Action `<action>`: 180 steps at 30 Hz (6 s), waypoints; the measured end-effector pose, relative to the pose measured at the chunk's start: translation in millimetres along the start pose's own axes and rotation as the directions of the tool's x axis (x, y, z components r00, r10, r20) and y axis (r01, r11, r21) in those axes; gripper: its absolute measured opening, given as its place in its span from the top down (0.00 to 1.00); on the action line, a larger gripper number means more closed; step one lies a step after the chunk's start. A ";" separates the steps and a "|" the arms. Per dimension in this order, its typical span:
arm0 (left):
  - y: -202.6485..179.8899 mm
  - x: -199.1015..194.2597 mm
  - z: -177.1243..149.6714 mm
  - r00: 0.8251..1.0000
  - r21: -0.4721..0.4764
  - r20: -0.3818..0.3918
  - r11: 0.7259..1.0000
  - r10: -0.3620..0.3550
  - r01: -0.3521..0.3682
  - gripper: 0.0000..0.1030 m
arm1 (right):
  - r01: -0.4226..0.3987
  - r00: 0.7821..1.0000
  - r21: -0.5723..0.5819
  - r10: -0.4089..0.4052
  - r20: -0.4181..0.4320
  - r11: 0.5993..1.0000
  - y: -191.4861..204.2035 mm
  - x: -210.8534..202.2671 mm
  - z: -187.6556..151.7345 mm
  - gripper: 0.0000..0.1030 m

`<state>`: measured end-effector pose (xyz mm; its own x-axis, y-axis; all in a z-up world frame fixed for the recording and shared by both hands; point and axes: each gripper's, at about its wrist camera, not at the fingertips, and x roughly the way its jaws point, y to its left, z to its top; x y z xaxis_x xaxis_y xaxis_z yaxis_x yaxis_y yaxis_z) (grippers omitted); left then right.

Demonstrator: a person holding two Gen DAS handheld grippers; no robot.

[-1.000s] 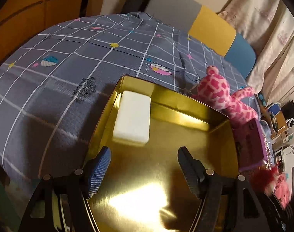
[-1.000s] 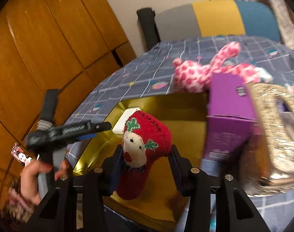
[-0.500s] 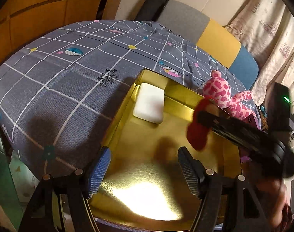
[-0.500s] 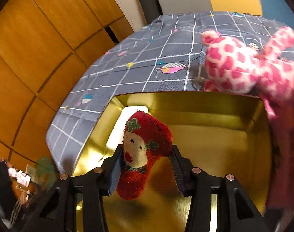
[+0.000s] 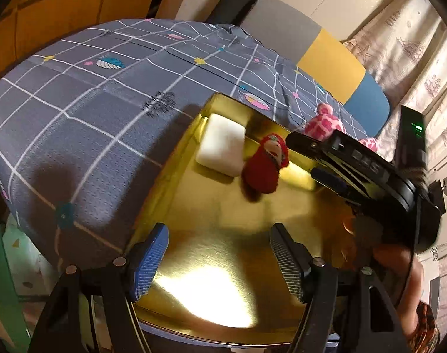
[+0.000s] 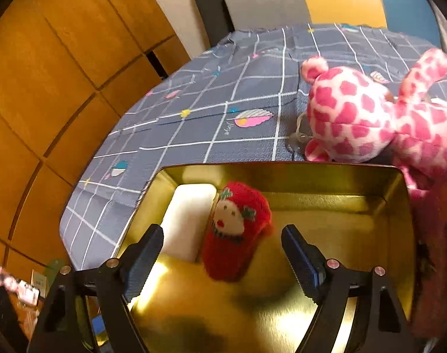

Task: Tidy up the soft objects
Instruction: 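Lower the red sock into the gold tray and open the right tool, then grasp the beige rolled cloth with the left tool while the right tool grasps the green sponge, then carry the beige cloth into the gold tray and release it with the left tool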

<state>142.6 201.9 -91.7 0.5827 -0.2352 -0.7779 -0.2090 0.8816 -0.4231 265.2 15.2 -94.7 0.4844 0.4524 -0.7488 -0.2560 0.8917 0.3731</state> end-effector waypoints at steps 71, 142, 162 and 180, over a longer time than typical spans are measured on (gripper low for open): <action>-329.7 2.0 -154.8 0.899 0.628 -0.318 0.645 -0.300 0.437 0.30 | 0.386 0.861 0.504 -0.498 0.105 0.773 -464.0 -270.3 -98.5 0.11; -519.2 212.2 -173.9 0.957 0.748 -0.289 0.623 -0.002 0.227 0.65 | 0.479 0.794 0.302 -0.554 0.251 0.824 -454.5 -276.1 -164.9 0.09; -459.8 117.1 -187.0 0.921 0.669 -0.337 0.639 -0.195 0.380 0.67 | 0.429 0.798 0.490 -0.573 0.188 0.759 -471.4 -292.1 -145.5 0.25; -387.9 27.3 -152.8 0.894 0.657 -0.278 0.610 -0.351 0.444 0.67 | 0.405 0.775 0.550 -0.593 0.218 0.731 -410.3 -304.3 -156.2 0.33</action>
<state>119.5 -209.1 -19.7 0.3764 -0.6337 -0.6759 0.6469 0.7020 -0.2979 92.2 -490.1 -105.5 0.7093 -0.1763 -0.6825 0.4691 0.8408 0.2704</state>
